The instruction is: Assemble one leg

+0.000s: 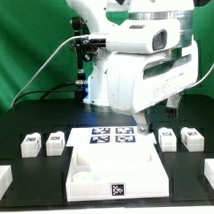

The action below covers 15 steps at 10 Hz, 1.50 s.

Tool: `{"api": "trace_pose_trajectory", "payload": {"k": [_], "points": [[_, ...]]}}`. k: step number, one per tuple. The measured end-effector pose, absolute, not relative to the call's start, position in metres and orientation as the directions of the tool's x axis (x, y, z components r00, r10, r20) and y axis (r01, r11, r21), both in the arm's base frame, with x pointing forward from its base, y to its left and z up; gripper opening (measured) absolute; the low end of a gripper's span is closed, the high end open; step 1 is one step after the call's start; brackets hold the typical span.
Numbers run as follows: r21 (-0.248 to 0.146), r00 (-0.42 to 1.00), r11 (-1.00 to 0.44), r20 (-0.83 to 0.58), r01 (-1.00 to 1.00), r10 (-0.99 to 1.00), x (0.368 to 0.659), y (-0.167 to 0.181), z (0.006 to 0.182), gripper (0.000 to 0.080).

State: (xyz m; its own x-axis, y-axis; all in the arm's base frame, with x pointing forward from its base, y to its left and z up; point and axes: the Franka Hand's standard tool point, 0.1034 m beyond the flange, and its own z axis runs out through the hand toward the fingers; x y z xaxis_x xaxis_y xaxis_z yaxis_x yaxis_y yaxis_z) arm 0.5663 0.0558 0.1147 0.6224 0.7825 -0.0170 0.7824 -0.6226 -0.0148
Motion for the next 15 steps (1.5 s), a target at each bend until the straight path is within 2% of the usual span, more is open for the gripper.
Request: {"api": "trace_pose_trajectory", "payload": {"k": [3,4,5,7,9,10,11,14,15], "points": [[-0.015,0.612,-0.613,-0.017,0.790,0.790,0.566,0.056,0.115,0.0650],[-0.014,0.566,-0.566,-0.017,0.824,0.824,0.563,0.055,0.114,0.0650],[-0.020,0.512,-0.512,-0.022,0.859,0.859,0.547,0.054,0.112,0.0650],[-0.016,0.215,-0.215,-0.015,0.976,0.976,0.517,0.036,0.106,0.0650],[-0.017,0.001,-0.001,-0.013,1.000,1.000,0.508,0.022,0.102,0.0650],[-0.017,-0.053,0.053,-0.016,0.998,0.998,0.509,0.022,0.102,0.0650],[-0.017,-0.013,0.013,-0.016,1.000,1.000,0.509,0.022,0.102,0.0650],[-0.016,-0.019,0.019,-0.017,1.000,1.000,0.506,0.020,0.099,0.0650],[-0.023,-0.028,0.028,-0.016,0.999,0.999,0.483,0.016,0.083,0.0650]]}}
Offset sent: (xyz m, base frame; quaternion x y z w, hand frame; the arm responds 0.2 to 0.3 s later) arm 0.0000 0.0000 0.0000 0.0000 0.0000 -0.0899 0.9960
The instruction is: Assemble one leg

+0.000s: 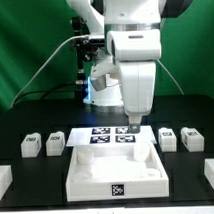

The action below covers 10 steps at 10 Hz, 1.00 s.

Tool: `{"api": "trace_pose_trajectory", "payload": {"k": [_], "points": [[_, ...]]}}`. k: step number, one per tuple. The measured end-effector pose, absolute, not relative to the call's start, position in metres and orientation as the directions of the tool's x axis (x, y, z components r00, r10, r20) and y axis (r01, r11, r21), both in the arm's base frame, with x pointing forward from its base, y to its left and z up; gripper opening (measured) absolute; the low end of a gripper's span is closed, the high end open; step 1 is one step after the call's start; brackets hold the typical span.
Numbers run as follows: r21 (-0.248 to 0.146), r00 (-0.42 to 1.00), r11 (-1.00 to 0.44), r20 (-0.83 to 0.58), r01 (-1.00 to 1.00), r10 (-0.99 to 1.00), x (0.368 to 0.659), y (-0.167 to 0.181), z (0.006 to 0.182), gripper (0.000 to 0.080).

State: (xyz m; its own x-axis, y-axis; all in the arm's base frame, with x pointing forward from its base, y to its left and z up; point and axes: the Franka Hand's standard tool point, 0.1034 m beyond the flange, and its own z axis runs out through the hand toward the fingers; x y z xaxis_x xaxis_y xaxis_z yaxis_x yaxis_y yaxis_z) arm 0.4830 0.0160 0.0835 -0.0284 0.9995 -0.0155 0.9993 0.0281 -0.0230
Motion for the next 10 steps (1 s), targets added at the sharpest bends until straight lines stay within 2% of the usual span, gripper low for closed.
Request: {"api": "trace_pose_trajectory", "payload": {"k": [1,2,3,4,6,7,8,10], "points": [[-0.017,-0.060,0.060,-0.012,0.998,0.998,0.457,0.008,0.064,0.0650],[-0.044,-0.058,0.058,-0.005,0.997,0.998,0.429,-0.007,0.039,0.0650],[-0.074,-0.037,0.037,0.001,0.997,0.999,0.419,-0.018,0.022,0.0650],[-0.074,-0.023,0.023,0.006,0.997,1.000,0.418,-0.023,0.013,0.0650],[-0.071,0.006,-0.006,0.005,0.997,1.000,0.424,-0.025,0.011,0.0650],[-0.074,0.007,-0.007,0.005,0.997,1.000,0.422,-0.025,0.010,0.0523],[-0.074,0.007,-0.007,0.005,0.997,1.000,0.422,-0.025,0.010,0.0523],[-0.074,0.007,-0.007,0.005,0.997,1.000,0.422,-0.025,0.010,0.0247]]}}
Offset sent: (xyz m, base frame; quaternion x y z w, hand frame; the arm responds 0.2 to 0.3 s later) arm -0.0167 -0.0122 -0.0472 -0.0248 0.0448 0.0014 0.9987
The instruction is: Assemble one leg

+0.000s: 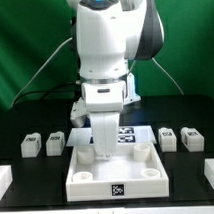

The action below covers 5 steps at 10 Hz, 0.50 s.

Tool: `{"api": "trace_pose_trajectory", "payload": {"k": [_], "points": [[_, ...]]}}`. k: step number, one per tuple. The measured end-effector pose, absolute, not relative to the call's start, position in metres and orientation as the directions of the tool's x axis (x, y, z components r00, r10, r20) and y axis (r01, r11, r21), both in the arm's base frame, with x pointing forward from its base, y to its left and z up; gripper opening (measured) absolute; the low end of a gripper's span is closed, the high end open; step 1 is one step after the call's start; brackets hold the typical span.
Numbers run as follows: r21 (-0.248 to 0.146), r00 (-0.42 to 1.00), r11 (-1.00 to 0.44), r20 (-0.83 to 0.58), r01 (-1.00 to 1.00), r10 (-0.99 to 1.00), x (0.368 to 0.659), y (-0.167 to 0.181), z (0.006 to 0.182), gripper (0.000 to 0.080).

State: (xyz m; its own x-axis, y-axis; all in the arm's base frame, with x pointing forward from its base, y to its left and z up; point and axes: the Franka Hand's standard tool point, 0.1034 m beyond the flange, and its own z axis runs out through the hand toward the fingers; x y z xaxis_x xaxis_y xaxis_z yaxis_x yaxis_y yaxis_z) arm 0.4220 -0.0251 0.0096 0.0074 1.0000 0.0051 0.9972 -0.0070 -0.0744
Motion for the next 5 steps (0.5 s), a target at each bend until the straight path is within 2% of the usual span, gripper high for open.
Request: {"api": "trace_pose_trajectory", "payload": {"k": [1,2,5], "points": [[-0.075,0.007,-0.007,0.005,0.997,1.000,0.4220,-0.0251,0.0095,0.0247],[-0.070,0.007,-0.007,0.005,0.998,1.000,0.4232,-0.0252,0.0102,0.0075],[-0.065,0.007,-0.007,0.005,0.998,1.000,0.4243,-0.0253,0.0107,0.0060]]}}
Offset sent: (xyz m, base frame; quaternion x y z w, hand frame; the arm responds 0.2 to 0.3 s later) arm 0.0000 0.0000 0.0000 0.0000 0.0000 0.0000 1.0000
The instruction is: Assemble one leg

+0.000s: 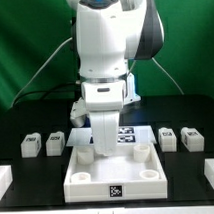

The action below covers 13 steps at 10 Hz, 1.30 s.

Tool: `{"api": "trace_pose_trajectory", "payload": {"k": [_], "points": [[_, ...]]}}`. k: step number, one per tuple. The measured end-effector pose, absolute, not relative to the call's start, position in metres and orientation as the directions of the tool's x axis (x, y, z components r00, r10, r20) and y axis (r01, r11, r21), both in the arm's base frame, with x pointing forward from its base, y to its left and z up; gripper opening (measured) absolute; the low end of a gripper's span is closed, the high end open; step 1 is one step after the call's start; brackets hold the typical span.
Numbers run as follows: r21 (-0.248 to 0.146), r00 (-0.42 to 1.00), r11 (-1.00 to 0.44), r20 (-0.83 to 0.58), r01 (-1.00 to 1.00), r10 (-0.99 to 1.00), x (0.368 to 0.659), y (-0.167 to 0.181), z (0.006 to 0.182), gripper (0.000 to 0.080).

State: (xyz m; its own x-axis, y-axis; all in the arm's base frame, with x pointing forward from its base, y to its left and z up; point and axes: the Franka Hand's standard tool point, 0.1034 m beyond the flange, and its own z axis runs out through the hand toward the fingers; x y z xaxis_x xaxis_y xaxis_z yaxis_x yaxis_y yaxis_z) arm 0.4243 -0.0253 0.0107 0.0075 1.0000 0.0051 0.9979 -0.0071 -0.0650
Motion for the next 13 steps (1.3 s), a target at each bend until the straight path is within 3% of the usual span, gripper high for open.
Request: {"api": "trace_pose_trajectory", "payload": {"k": [6,11,13], "points": [[-0.063,0.008,-0.008,0.005,0.998,1.000,0.425,-0.025,0.011,0.0061],[0.010,0.021,-0.022,0.053,1.000,0.998,0.496,0.034,0.011,0.0061],[-0.005,0.030,-0.030,0.055,1.000,0.998,0.496,0.048,0.010,0.0061]]}}
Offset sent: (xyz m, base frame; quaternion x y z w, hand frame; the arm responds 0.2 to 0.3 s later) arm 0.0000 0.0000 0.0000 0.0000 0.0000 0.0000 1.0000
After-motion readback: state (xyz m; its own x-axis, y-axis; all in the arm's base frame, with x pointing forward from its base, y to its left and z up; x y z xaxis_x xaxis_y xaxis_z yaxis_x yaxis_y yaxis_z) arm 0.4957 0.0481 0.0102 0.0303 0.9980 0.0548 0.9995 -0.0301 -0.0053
